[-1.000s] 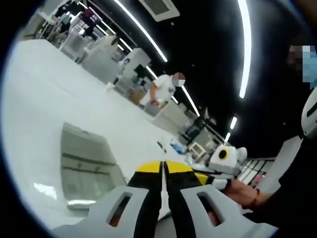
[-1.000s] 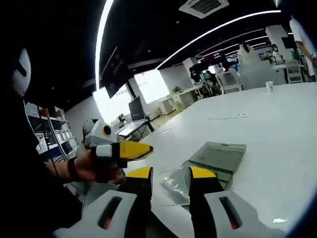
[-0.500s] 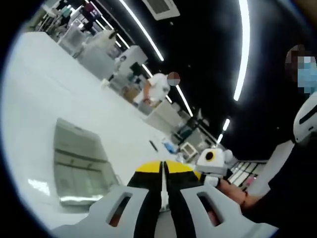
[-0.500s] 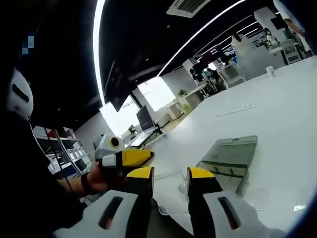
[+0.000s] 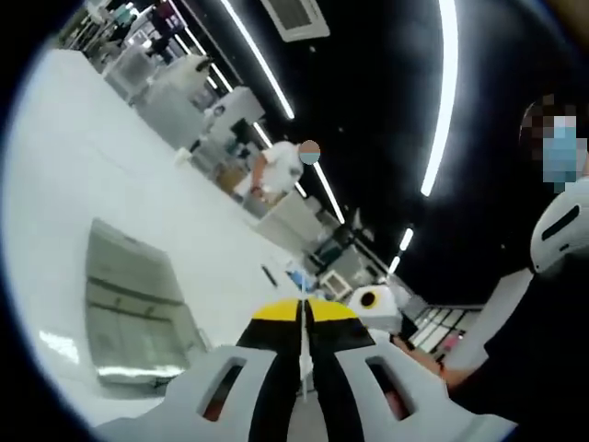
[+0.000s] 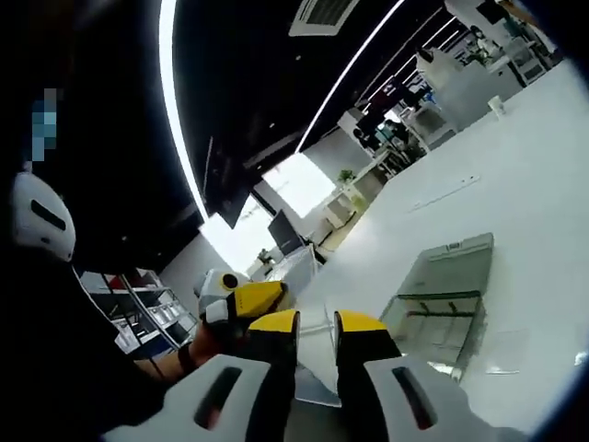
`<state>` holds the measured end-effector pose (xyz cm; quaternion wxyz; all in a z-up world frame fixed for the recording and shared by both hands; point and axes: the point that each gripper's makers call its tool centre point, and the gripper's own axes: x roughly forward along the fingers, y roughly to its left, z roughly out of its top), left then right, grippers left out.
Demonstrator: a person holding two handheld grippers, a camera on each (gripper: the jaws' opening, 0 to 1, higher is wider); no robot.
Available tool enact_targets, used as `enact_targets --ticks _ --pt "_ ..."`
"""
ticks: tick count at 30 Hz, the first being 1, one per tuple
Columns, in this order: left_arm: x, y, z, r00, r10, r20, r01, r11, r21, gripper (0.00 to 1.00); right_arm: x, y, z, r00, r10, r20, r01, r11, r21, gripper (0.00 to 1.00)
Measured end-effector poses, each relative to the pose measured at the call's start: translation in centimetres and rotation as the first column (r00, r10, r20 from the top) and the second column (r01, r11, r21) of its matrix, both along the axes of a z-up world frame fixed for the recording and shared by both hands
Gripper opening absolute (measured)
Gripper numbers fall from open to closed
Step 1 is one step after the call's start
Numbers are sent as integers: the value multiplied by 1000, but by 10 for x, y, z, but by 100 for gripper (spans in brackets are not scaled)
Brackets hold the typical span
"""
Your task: Insert the divider into the dual guide fixture by aligning both edges with the guide slots and pushing it downward to the bottom, including one-sided entry, uneven engagement, binding, and posture correction.
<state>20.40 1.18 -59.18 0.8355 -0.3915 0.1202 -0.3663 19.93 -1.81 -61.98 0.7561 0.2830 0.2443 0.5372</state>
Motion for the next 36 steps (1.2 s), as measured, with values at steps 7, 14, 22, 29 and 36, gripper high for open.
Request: enact_targets --ticks 7,14,22,29,36 --pt "-1 3 6 1000 2 23 -2 1000 -27 0 -4 2 7 1000 18 -7 -17 999 38 8" --pt "-1 8 9 1000 20 10 -19 995 -98 0 -7 2 17 998 34 -47 -29 995 99 3" --pt "0 12 11 999 33 0 -32 980 -197 0 -9 3 31 991 50 -122 -25 981 194 0" --pt "-1 14 7 998 42 55 -36 993 -117 3 -11 6 30 996 16 -85 -4 990 144 0" --pt "0 15 0 997 21 71 -20 1000 -14 12 -11 10 31 998 -15 -57 21 995 95 0"
